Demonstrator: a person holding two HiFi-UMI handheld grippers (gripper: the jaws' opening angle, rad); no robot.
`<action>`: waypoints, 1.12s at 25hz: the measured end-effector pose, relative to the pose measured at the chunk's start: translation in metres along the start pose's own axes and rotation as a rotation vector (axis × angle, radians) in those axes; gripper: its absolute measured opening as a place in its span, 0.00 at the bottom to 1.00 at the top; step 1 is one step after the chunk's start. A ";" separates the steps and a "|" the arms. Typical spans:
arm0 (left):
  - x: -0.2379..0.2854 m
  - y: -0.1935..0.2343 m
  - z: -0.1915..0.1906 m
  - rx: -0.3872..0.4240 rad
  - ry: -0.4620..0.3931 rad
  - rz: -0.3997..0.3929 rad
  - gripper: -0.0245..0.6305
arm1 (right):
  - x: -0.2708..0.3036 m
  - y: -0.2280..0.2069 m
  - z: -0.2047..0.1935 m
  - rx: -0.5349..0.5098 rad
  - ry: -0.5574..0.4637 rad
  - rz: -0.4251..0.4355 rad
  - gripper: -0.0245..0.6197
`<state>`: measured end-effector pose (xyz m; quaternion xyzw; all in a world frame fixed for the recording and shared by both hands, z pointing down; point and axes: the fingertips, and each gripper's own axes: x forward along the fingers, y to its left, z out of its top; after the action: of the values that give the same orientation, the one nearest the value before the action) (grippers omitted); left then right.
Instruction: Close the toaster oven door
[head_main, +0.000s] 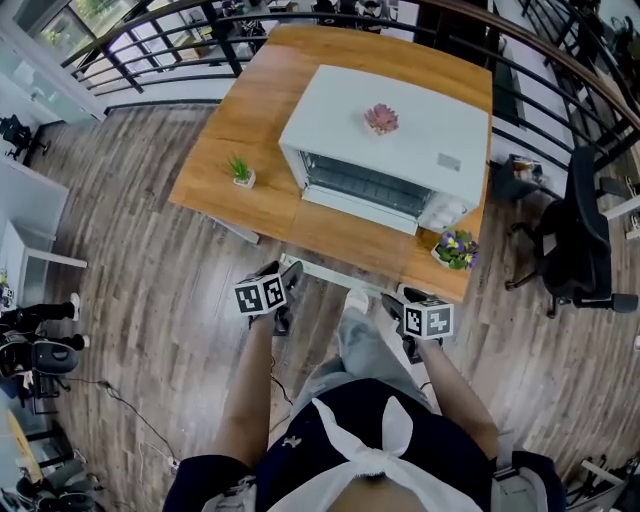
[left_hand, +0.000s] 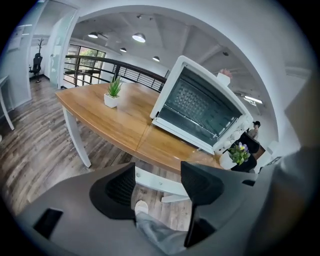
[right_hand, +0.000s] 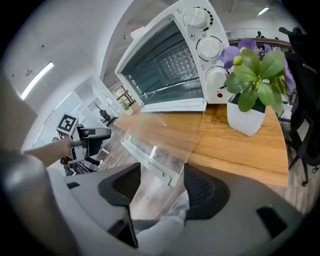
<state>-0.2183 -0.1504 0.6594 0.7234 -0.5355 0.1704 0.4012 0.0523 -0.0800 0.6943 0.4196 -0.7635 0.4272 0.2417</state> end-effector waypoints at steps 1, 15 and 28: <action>0.004 0.004 -0.001 0.004 0.010 0.007 0.46 | 0.004 -0.002 -0.002 -0.001 0.012 -0.005 0.46; 0.049 0.044 -0.023 -0.086 0.113 0.021 0.46 | 0.034 -0.017 -0.021 0.088 0.079 0.017 0.45; 0.064 0.048 -0.034 -0.144 0.178 -0.020 0.44 | 0.045 -0.023 -0.025 0.082 0.085 0.004 0.26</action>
<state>-0.2325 -0.1700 0.7427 0.6799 -0.5015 0.1908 0.4998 0.0482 -0.0845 0.7507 0.4090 -0.7353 0.4761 0.2558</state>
